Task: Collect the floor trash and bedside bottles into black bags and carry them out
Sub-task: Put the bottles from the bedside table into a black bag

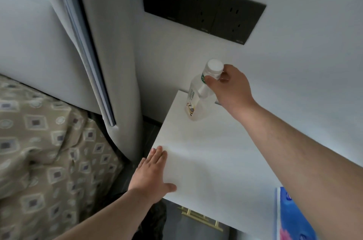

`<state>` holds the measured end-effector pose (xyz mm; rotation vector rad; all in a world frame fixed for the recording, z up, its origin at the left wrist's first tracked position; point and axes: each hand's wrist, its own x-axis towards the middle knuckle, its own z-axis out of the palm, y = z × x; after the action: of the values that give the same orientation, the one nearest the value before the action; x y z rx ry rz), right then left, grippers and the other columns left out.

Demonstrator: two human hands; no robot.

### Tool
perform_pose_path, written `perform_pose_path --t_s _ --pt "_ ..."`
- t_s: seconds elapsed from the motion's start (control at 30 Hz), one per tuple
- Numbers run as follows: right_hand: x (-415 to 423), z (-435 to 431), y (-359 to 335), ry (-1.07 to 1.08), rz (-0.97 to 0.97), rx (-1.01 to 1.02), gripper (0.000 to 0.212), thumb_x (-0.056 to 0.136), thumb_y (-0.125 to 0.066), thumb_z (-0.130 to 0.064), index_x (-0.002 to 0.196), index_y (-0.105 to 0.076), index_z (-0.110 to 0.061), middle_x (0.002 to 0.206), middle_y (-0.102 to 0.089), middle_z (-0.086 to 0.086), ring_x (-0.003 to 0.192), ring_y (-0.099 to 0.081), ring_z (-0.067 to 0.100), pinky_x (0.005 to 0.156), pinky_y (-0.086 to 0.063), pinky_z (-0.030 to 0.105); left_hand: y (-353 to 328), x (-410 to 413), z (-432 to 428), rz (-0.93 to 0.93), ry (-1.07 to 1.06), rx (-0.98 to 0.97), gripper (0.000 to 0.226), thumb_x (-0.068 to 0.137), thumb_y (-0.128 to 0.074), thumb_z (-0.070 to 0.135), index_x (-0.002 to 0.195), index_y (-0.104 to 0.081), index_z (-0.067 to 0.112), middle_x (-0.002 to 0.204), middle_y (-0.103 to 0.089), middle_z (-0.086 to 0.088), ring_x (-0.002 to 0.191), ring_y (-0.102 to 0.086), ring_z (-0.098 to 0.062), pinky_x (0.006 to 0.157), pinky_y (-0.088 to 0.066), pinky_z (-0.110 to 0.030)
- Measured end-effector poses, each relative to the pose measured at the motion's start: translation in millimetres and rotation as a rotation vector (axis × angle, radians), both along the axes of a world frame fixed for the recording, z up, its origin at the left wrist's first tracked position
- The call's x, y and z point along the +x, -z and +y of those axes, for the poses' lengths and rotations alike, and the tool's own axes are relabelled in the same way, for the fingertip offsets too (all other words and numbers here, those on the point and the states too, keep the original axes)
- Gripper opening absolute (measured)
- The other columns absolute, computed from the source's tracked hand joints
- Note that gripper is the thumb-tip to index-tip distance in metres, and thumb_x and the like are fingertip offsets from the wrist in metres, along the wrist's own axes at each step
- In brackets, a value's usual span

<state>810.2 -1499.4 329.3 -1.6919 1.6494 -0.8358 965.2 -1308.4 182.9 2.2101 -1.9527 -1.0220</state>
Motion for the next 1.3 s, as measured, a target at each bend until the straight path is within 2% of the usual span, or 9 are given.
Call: perform_pose_path --t_s 0.23,0.43,0.6,0.7,0.77,0.87,1.03,1.2,1.3 --pt "-6.6 14.9 -1.7 0.046 0.041 0.002 0.029 0.07 -0.068 -0.044 0.087 -0.07 -0.021 0.084 -0.071 -0.007 0.083 -0.066 0.012 0.077 -0.057 0.04 3.7 4.3 2.0 -0.002 0.014 -0.03 0.102 0.076 -0.063 0.057 0.151 -0.004 0.022 0.159 0.011 0.007 0.146 0.011 -0.01 0.119 -0.001 -0.032" --pt "-2.5 66.4 -13.6 0.01 0.017 0.012 0.02 0.082 -0.069 -0.028 0.065 -0.06 -0.023 0.058 -0.06 -0.011 0.055 -0.054 -0.009 0.056 -0.038 0.012 -8.8 7.9 16.8 -0.048 0.079 0.013 0.085 0.091 -0.043 0.051 0.15 0.011 0.022 0.155 0.025 0.007 0.143 0.021 -0.012 0.119 -0.001 -0.037" --pt "19.7 111.3 -24.0 -0.02 -0.213 0.021 0.021 0.078 -0.067 -0.039 0.081 -0.069 -0.019 0.077 -0.072 -0.004 0.075 -0.063 0.005 0.086 -0.055 0.046 -0.4 38.7 101.6 0.045 0.072 -0.003 0.069 0.095 -0.038 0.041 0.151 -0.001 0.028 0.151 0.029 0.011 0.144 0.02 -0.014 0.117 0.0 -0.032" --pt "47.4 138.4 -22.9 -0.102 -0.296 0.06 0.023 0.074 -0.067 -0.044 0.086 -0.071 -0.025 0.083 -0.073 -0.006 0.084 -0.066 0.008 0.088 -0.054 0.048 -0.9 59.0 150.7 0.234 -0.211 0.227 0.052 0.091 -0.049 0.039 0.139 -0.043 0.02 0.154 -0.028 -0.007 0.145 -0.013 -0.016 0.114 -0.015 -0.024" --pt "67.1 158.0 -12.9 -0.182 -0.322 0.123 0.011 0.077 -0.069 -0.038 0.083 -0.071 -0.029 0.08 -0.072 -0.014 0.081 -0.066 0.003 0.081 -0.054 0.034 -4.6 77.8 168.1 0.418 -0.546 0.336 0.027 0.091 -0.057 0.021 0.097 -0.067 -0.003 0.107 -0.064 -0.022 0.125 -0.044 -0.018 0.099 -0.033 -0.011" --pt "92.8 190.1 13.7 -0.281 -0.3 0.209 0.005 0.084 -0.072 -0.025 0.08 -0.069 -0.026 0.073 -0.069 -0.018 0.073 -0.062 -0.004 0.069 -0.046 0.015 2.5 114.8 182.0 0.533 -0.902 0.178 0.009 0.082 -0.066 0.031 0.079 -0.071 0.024 0.088 -0.072 -0.006 0.09 -0.063 -0.021 0.091 -0.048 -0.038" --pt "122.8 233.4 71.1 -0.311 -0.214 0.399 0.017 0.078 -0.073 -0.033 0.092 -0.071 -0.024 0.09 -0.074 -0.013 0.089 -0.067 0.0 0.077 -0.052 0.022 33.5 153.2 189.8 0.692 -1.121 0.078 0.021 0.08 -0.062 0.041 0.093 -0.068 0.026 0.1 -0.07 -0.001 0.091 -0.061 -0.016 0.09 -0.047 -0.036" --pt "135.8 255.1 133.6 -0.299 -0.117 0.527 0.009 0.079 -0.074 -0.027 0.086 -0.069 -0.027 0.086 -0.074 -0.019 0.086 -0.067 -0.005 0.074 -0.049 0.019 106.7 158.6 233.7 0.395 -0.695 0.456 0.055 0.098 -0.041 0.037 0.147 -0.029 0.018 0.152 -0.032 -0.002 0.14 -0.03 -0.018 0.11 -0.025 -0.026" --pt "135.6 263.4 170.2 -0.299 -0.077 0.571 0.007 0.079 -0.073 -0.024 0.083 -0.068 -0.026 0.081 -0.074 -0.018 0.08 -0.067 -0.006 0.072 -0.048 0.018 128.7 149.3 249.7 0.381 -0.484 0.55 0.061 0.1 -0.031 0.041 0.151 -0.01 0.013 0.16 -0.003 -0.003 0.147 -0.004 -0.014 0.114 -0.006 -0.021"
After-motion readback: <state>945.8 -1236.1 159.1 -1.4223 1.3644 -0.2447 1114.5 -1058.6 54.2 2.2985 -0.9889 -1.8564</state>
